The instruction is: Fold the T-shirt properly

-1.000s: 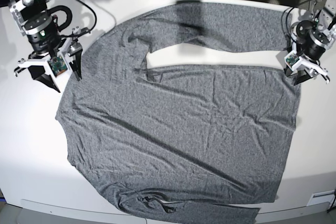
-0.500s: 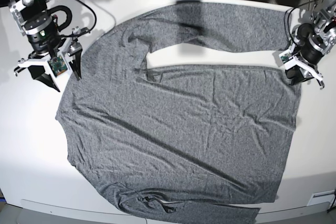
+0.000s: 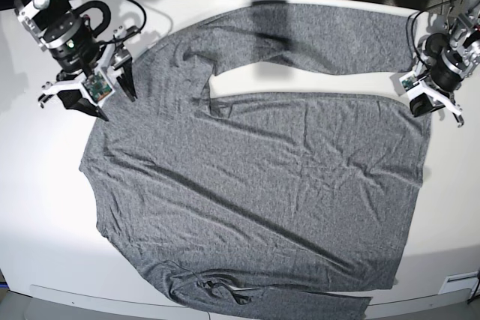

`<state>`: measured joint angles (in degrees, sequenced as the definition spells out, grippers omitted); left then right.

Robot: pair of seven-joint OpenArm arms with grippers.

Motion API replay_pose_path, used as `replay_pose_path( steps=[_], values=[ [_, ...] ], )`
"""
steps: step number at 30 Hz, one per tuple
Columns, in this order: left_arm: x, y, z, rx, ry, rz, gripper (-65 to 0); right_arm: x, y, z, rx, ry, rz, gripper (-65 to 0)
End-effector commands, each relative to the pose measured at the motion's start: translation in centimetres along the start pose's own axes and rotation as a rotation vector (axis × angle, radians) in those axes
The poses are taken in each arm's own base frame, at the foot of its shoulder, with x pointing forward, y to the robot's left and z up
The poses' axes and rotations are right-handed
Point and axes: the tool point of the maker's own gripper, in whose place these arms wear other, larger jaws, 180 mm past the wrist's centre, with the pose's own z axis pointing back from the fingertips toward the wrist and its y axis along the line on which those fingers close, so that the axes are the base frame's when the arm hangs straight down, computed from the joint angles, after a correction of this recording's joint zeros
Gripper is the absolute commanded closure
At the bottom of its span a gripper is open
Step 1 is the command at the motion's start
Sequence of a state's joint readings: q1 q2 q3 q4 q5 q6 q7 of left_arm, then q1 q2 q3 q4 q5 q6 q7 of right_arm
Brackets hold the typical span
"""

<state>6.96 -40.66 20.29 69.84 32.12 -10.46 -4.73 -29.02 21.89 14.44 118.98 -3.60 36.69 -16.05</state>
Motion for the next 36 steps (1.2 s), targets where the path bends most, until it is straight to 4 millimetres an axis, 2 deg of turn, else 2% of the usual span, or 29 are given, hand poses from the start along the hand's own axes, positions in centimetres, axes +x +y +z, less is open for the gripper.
replay_pose_path(
  steps=[1,8,11,16,19,23,26,32,36],
  values=[
    [-0.9,-0.5,0.3,-0.026,0.026,-0.023,0.0,1.4,-0.1,-0.2,0.007,-0.050,-0.007,-32.7],
    [-0.9,-0.5,0.3,-0.026,0.026,-0.023,0.0,1.5,4.9,-4.5,0.175,-0.012,-0.011,-32.7],
    [-0.9,-0.5,0.3,-0.026,0.026,-0.023,0.0,1.0,6.7,-6.2,0.222,0.018,0.059,-32.7],
    [-0.9,-0.5,0.3,-0.026,0.026,-0.023,0.0,1.2,9.6,-7.4,0.286,0.026,0.156,-32.8],
    [-0.9,-0.5,0.3,-0.026,0.026,-0.023,0.0,2.2,9.9,-8.0,0.273,0.014,0.158,-32.8],
    [-0.9,-0.5,0.3,-0.026,0.026,-0.023,0.0,3.6,9.1,-9.0,0.197,0.005,0.084,-32.7],
    [-0.8,-0.5,0.3,-0.026,0.022,-0.023,0.0,4.0,9.3,-10.1,0.191,0.004,0.050,-32.7],
    [-0.8,-0.5,0.3,-0.026,0.022,-0.023,0.0,2.4,9.9,-13.0,0.195,0.095,0.015,-32.7],
    [-0.8,-0.5,0.3,-0.026,0.022,-0.022,0.0,0.9,9.1,-13.1,0.153,0.208,0.074,-32.7]
  ],
)
